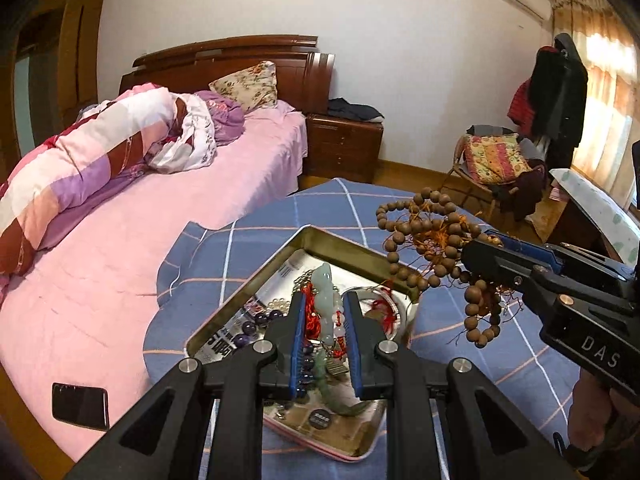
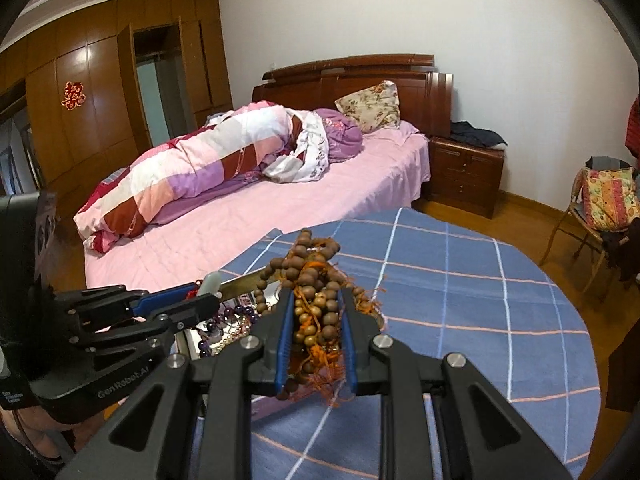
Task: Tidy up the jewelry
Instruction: 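Carry the jade pendant with the left gripper while the right gripper carries the wooden beads into the tin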
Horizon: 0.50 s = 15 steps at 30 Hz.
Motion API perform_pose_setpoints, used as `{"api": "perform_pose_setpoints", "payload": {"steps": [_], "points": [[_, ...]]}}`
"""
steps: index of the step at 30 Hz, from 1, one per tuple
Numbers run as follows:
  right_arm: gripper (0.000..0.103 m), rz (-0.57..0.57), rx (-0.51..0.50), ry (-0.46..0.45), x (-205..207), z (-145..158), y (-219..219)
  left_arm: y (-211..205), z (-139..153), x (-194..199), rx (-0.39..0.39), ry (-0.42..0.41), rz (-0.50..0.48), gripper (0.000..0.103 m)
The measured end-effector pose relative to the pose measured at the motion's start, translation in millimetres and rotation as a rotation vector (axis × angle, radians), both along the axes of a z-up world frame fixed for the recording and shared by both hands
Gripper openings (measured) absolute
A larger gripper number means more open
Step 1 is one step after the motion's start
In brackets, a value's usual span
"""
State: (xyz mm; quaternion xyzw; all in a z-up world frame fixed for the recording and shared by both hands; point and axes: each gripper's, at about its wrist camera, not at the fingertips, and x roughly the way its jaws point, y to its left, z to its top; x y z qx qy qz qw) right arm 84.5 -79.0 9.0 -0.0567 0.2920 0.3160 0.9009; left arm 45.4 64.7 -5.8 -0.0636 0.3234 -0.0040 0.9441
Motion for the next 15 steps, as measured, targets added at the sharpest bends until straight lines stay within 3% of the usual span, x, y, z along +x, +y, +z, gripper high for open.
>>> {"api": "perform_pose_setpoints", "payload": {"steps": [15], "points": [[0.024,0.011,-0.040,0.046,10.9,-17.9,23.9,19.2,-12.4,8.1,-0.014,0.033,0.046,0.018]]}}
